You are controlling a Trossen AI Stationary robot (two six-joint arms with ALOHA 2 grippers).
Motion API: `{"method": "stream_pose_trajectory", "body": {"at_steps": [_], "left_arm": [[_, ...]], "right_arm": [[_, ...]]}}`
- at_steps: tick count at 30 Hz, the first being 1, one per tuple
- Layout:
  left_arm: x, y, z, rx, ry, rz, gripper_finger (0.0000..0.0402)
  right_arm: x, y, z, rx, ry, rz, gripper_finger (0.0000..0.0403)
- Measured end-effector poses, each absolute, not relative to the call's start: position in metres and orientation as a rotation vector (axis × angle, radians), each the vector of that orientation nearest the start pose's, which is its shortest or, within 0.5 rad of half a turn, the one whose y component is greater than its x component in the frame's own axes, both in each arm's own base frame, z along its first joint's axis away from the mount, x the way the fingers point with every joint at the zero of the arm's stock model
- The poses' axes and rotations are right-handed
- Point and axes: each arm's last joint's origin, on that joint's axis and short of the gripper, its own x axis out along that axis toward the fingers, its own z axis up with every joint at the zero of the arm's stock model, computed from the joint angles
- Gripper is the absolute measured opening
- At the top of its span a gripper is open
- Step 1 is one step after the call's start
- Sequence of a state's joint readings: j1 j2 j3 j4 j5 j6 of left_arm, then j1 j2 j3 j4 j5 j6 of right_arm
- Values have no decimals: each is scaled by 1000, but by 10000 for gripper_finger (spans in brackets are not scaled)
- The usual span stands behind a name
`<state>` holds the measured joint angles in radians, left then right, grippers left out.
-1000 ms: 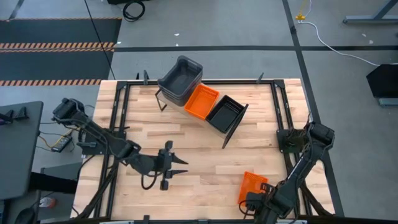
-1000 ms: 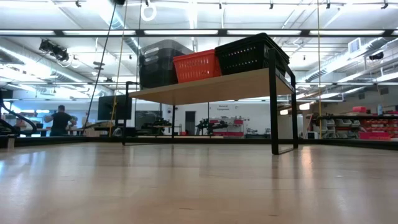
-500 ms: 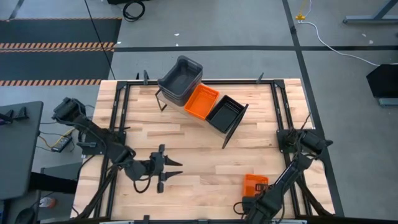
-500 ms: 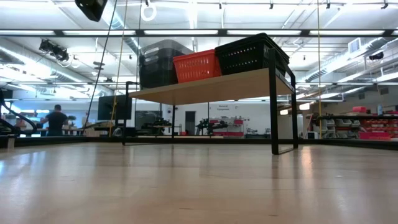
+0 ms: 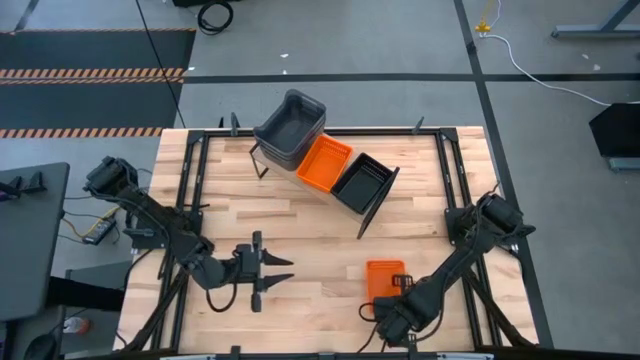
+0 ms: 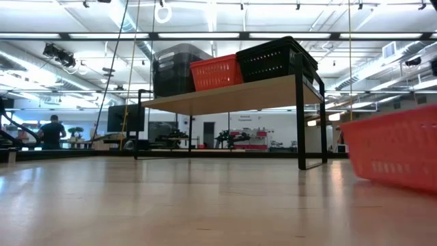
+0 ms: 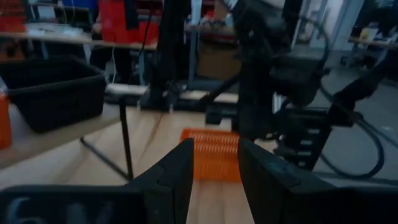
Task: Stack baskets on shelf by color
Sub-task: Stack the orange basket on top of the other orange baskets on the shelf
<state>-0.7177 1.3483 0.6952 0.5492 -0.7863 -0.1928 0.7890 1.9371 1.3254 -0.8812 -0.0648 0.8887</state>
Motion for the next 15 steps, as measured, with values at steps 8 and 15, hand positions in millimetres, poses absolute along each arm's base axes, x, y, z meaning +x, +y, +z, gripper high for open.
{"method": "stream_pose_trajectory", "body": {"at_steps": [8, 15], "left_arm": [[225, -169, 272, -78, -103, 69, 130], [221, -164, 293, 100, -253, 148, 130]], "right_arm": [[271, 256, 196, 86, 1492, 93, 8], [292, 260, 278, -46, 1281, 143, 8]]}}
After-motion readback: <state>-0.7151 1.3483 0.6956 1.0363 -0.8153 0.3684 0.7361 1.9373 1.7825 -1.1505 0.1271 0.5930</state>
